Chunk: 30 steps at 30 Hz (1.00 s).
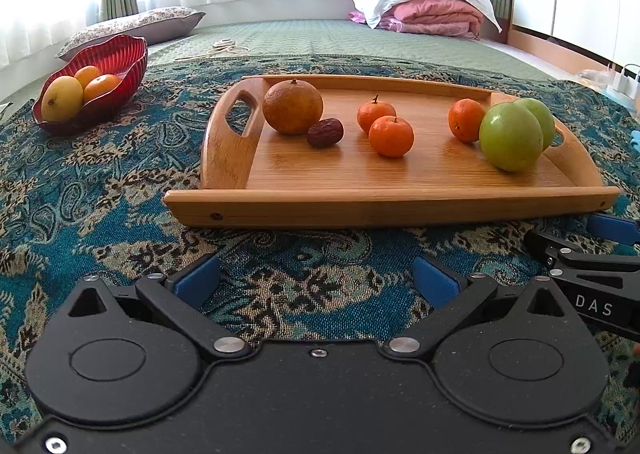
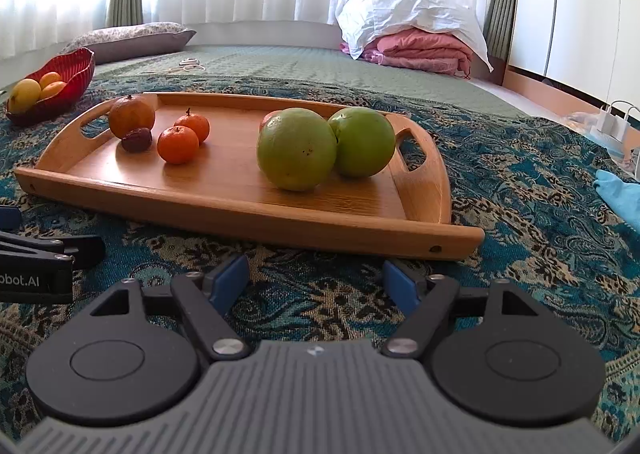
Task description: Organize fruits
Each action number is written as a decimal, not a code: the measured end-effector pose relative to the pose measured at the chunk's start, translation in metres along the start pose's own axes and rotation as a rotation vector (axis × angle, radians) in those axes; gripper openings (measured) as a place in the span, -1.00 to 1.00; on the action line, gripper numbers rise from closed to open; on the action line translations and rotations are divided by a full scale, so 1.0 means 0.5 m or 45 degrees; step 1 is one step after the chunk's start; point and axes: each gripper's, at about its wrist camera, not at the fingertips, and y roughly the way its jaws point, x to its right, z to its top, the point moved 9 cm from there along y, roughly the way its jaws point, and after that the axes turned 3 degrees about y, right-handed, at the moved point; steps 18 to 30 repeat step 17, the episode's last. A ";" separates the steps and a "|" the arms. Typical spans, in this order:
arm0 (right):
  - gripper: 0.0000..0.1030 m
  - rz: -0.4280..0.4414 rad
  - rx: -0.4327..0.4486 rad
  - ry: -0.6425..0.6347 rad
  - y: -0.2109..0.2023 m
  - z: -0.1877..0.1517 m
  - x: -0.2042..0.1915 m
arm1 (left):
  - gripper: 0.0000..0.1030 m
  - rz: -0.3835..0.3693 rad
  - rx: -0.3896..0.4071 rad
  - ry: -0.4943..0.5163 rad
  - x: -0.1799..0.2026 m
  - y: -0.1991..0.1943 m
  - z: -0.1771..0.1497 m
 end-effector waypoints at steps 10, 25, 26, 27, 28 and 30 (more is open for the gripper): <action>0.67 -0.009 0.004 -0.002 -0.001 -0.002 -0.001 | 1.00 -0.006 -0.001 -0.008 -0.001 0.001 0.001; 0.68 -0.018 0.010 -0.010 -0.003 -0.003 -0.002 | 1.00 -0.002 0.028 -0.020 -0.003 -0.003 -0.001; 0.68 -0.018 0.010 -0.010 -0.003 -0.003 -0.002 | 1.00 -0.002 0.028 -0.020 -0.003 -0.003 -0.001; 0.68 -0.018 0.010 -0.010 -0.003 -0.003 -0.002 | 1.00 -0.002 0.028 -0.020 -0.003 -0.003 -0.001; 0.68 -0.018 0.010 -0.010 -0.003 -0.003 -0.002 | 1.00 -0.002 0.028 -0.020 -0.003 -0.003 -0.001; 0.68 -0.018 0.010 -0.010 -0.003 -0.003 -0.002 | 1.00 -0.002 0.028 -0.020 -0.003 -0.003 -0.001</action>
